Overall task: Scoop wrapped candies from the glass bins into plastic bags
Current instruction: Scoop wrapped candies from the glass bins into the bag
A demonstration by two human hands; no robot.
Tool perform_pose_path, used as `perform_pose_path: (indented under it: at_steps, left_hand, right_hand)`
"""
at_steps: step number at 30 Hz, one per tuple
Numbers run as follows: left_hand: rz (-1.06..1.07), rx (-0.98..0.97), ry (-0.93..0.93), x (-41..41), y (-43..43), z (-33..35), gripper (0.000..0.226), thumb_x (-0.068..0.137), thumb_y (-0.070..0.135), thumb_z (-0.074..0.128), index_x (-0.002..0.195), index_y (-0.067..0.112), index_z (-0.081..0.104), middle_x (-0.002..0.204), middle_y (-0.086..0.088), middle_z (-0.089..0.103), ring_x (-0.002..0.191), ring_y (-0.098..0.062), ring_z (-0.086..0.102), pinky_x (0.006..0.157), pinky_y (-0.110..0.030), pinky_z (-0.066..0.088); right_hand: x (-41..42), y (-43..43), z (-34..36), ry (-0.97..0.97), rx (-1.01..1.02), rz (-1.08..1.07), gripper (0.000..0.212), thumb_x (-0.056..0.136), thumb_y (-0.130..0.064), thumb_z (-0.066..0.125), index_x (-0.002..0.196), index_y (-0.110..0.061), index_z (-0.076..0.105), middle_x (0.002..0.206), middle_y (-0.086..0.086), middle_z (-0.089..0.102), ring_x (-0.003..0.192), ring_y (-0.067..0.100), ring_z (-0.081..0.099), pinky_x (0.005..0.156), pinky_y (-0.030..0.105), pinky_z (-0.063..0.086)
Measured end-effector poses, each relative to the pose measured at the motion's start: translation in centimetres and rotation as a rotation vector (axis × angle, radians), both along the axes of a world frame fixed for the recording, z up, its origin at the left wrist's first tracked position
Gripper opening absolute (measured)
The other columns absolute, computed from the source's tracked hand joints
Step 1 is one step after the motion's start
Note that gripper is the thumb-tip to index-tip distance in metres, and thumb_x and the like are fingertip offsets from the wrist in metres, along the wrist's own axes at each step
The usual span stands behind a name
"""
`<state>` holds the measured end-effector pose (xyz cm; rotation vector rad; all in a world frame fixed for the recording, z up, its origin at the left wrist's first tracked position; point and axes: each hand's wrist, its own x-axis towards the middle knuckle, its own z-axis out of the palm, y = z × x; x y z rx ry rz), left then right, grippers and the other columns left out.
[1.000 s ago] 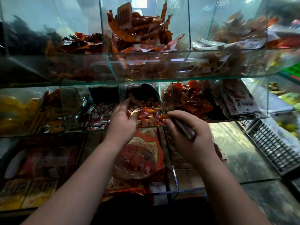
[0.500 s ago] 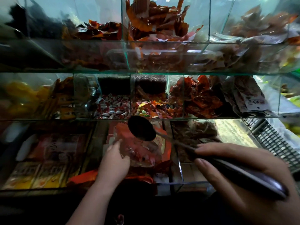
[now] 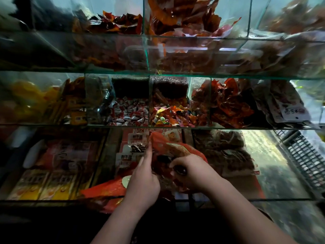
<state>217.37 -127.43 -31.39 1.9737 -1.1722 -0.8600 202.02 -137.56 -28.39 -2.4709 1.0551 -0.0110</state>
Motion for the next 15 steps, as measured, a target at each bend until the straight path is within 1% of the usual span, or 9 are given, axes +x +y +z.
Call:
perform_pose_path:
  at_steps: [2, 4, 6, 7, 10, 11, 12, 14, 15]
  left_hand:
    - [0.003, -0.012, 0.016, 0.0, -0.1, -0.2, 0.093, 0.094, 0.001, 0.043, 0.156, 0.051, -0.004, 0.148, 0.015, 0.037, 0.074, -0.01, 0.06, 0.05, -0.019, 0.044]
    - [0.004, -0.017, 0.023, 0.0, -0.2, -0.3, 0.093, 0.095, 0.001, 0.044, 0.156, 0.051, -0.005, 0.148, 0.017, 0.036, 0.072, -0.011, 0.057, 0.048, -0.017, 0.04]
    - [0.009, -0.015, 0.027, 0.0, -0.3, -0.4, 0.091, 0.096, 0.003, 0.044, 0.156, 0.05, -0.005, 0.146, 0.016, 0.038, 0.075, -0.01, 0.058, 0.048, -0.015, 0.04]
    - [0.011, -0.016, 0.026, 0.0, -0.3, -0.5, 0.09, 0.096, 0.003, 0.044, 0.156, 0.05, -0.005, 0.143, 0.015, 0.039, 0.078, -0.009, 0.058, 0.049, -0.015, 0.042]
    - [0.006, -0.021, 0.02, 0.0, -0.3, -0.5, 0.09, 0.096, 0.005, 0.045, 0.156, 0.051, -0.004, 0.145, 0.017, 0.037, 0.092, -0.001, 0.056, 0.058, -0.012, 0.045]
    - [0.005, -0.021, 0.017, 0.0, -0.3, -0.5, 0.09, 0.096, 0.005, 0.045, 0.156, 0.051, -0.003, 0.147, 0.017, 0.035, 0.096, 0.0, 0.054, 0.062, -0.011, 0.045]
    - [0.005, -0.018, 0.018, 0.0, -0.4, -0.5, 0.09, 0.096, 0.004, 0.045, 0.156, 0.051, -0.003, 0.149, 0.017, 0.035, 0.099, 0.002, 0.051, 0.065, -0.011, 0.045]
    - [0.003, -0.009, 0.026, 0.1, -0.4, -0.6, 0.09, 0.095, 0.002, 0.044, 0.156, 0.052, -0.001, 0.149, 0.02, 0.034, 0.099, 0.007, 0.048, 0.066, -0.009, 0.045]
    - [0.001, -0.006, 0.033, 0.2, -0.5, -0.6, 0.092, 0.095, 0.001, 0.044, 0.155, 0.053, -0.001, 0.149, 0.021, 0.033, 0.104, 0.007, 0.049, 0.066, -0.009, 0.044]
  right_hand:
    - [-0.3, 0.1, -0.5, -0.001, -0.011, -0.087, 0.021, 0.089, -0.04, 0.068, 0.107, -0.032, 0.075, 0.107, -0.008, 0.075, 0.101, 0.016, 0.069, 0.083, 0.026, 0.053]
    - [-0.7, 0.3, -0.6, -0.029, 0.018, -0.169, 0.017, 0.087, -0.042, 0.07, 0.097, -0.03, 0.077, 0.097, -0.008, 0.076, 0.093, 0.015, 0.069, 0.079, 0.029, 0.056]
    - [-1.4, 0.5, -0.4, -0.12, 0.085, -0.259, 0.015, 0.086, -0.042, 0.072, 0.088, -0.028, 0.078, 0.086, -0.009, 0.075, 0.082, 0.009, 0.068, 0.076, 0.032, 0.058]
    - [-1.8, 0.6, -0.2, -0.179, 0.114, -0.307, 0.014, 0.086, -0.042, 0.074, 0.085, -0.028, 0.079, 0.082, -0.01, 0.075, 0.079, 0.005, 0.068, 0.075, 0.032, 0.059]
    - [-3.3, 0.7, 0.4, -0.386, 0.192, -0.431, 0.007, 0.084, -0.041, 0.079, 0.083, -0.034, 0.079, 0.08, -0.016, 0.076, 0.075, 0.0, 0.071, 0.075, 0.029, 0.06]
    - [-3.8, 0.8, 0.6, -0.458, 0.233, -0.461, 0.004, 0.083, -0.039, 0.081, 0.084, -0.036, 0.078, 0.08, -0.017, 0.076, 0.073, 0.001, 0.073, 0.074, 0.031, 0.061]
    - [-4.2, 0.8, 0.8, -0.524, 0.278, -0.48, 0.003, 0.084, -0.036, 0.082, 0.084, -0.037, 0.078, 0.079, -0.014, 0.077, 0.072, 0.006, 0.075, 0.073, 0.034, 0.062]
    - [-4.9, 1.0, 1.3, -0.653, 0.374, -0.521, 0.004, 0.086, -0.028, 0.082, 0.084, -0.031, 0.08, 0.078, -0.001, 0.079, 0.072, 0.022, 0.078, 0.07, 0.04, 0.064]
    - [-5.1, 1.1, 1.7, -0.728, 0.438, -0.552, 0.004, 0.087, -0.023, 0.082, 0.084, -0.026, 0.082, 0.078, 0.006, 0.079, 0.073, 0.028, 0.079, 0.068, 0.041, 0.064]
